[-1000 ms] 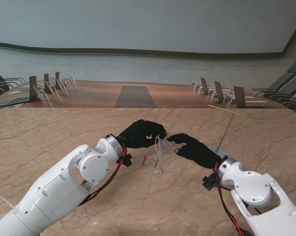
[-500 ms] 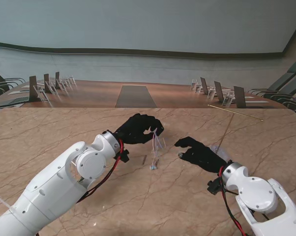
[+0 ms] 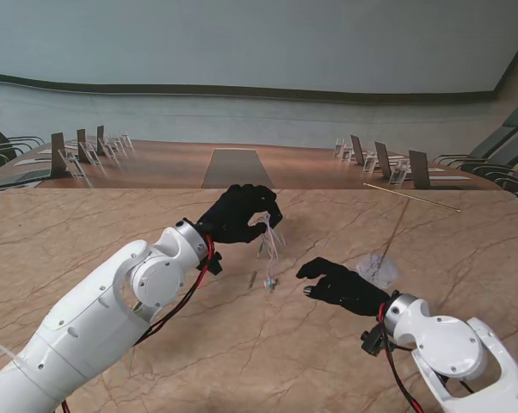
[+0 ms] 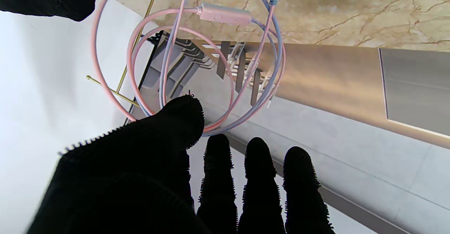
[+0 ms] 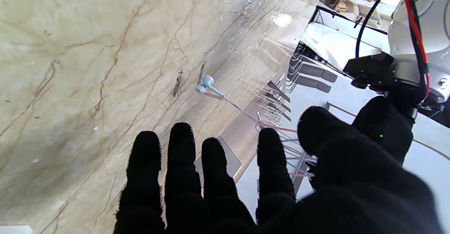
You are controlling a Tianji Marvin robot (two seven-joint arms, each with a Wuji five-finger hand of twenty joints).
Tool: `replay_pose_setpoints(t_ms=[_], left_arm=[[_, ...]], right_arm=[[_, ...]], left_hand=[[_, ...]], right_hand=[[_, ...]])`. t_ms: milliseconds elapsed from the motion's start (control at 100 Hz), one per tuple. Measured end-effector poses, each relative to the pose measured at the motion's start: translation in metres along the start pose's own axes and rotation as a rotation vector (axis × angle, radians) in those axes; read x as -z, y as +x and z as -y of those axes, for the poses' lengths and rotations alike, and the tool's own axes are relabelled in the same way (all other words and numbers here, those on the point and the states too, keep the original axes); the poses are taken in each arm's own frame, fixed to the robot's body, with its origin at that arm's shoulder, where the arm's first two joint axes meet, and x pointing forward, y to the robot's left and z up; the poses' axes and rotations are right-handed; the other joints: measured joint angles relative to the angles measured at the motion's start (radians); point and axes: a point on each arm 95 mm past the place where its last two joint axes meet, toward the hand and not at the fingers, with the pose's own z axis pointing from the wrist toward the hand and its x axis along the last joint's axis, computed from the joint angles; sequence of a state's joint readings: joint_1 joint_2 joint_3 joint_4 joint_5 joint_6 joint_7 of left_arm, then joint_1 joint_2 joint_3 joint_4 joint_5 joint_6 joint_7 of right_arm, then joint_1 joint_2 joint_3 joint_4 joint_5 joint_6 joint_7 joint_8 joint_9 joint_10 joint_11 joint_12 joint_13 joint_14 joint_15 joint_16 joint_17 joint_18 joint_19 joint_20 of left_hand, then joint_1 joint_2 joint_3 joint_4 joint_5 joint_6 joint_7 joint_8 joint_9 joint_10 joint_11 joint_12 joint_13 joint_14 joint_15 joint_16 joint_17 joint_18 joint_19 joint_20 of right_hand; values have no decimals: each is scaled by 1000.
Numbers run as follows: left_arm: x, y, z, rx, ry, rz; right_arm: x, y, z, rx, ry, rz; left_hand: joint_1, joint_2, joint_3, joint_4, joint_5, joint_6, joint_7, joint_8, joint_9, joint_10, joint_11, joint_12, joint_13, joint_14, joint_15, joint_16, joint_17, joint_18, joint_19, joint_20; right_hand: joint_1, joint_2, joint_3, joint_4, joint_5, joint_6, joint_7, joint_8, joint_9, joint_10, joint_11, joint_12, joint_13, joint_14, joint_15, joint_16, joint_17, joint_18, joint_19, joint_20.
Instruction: Take the wired earphone off the rack, coil the cable and place them on the table
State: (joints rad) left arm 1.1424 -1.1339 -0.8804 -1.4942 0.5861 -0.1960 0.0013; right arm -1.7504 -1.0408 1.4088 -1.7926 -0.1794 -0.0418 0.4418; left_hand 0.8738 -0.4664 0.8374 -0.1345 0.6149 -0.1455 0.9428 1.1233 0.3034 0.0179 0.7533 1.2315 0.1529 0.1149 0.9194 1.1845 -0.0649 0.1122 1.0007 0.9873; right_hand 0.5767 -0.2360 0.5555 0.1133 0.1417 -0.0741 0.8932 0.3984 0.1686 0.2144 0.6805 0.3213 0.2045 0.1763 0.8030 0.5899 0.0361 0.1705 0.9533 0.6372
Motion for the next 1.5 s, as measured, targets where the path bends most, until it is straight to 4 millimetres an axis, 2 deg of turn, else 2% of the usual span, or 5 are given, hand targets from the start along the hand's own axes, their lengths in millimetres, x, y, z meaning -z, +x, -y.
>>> replay_pose_setpoints(t_ms=[350,650,910,1110,1500], left_arm=[[-2,0,1,0,-14,-3],[-7,1,8,4,-5,-12],[-9,3,12,4,-10,-17],[-8,7,14,-13,-13,-26],[-2,17,13,-26,-41,-36]], right_arm=[[-1,4,2,12,62,-10],[0,19,11,24,132,-36],[-11,38,35,8,252,-56],[-26,52,43,11,226,-65],[-42,51,37,54,83,-9]], left_hand=[[9,2,13,0,-22,41,26,38,71,33,-159,-242,8,-1,-96,-99,0,0,-140,-42],[12,10,13,1,-49,59,58,60,421,37,-297,74,196,39,-66,-110,44,37,24,-28],[14,19,2,2,-80,77,89,60,445,62,-133,169,243,83,126,36,173,11,352,242],[14,19,-6,2,-84,79,91,60,445,62,-121,169,254,91,157,50,266,0,440,386],[14,19,-8,2,-91,79,100,60,445,62,-95,169,268,91,178,61,321,-6,479,416]], right_hand=[[1,0,-11,0,62,29,-12,10,0,3,79,26,2,11,0,0,4,0,-2,0],[10,0,-1,0,127,39,1,-82,120,18,125,43,65,35,13,0,44,0,21,0],[40,1,-1,0,125,50,1,-106,133,53,172,65,83,53,76,1,71,1,102,0],[42,32,-20,0,57,52,-2,-23,137,77,238,90,92,71,161,26,87,4,196,1],[42,30,-14,-20,20,62,34,11,161,104,317,115,155,91,246,49,148,30,307,14]])
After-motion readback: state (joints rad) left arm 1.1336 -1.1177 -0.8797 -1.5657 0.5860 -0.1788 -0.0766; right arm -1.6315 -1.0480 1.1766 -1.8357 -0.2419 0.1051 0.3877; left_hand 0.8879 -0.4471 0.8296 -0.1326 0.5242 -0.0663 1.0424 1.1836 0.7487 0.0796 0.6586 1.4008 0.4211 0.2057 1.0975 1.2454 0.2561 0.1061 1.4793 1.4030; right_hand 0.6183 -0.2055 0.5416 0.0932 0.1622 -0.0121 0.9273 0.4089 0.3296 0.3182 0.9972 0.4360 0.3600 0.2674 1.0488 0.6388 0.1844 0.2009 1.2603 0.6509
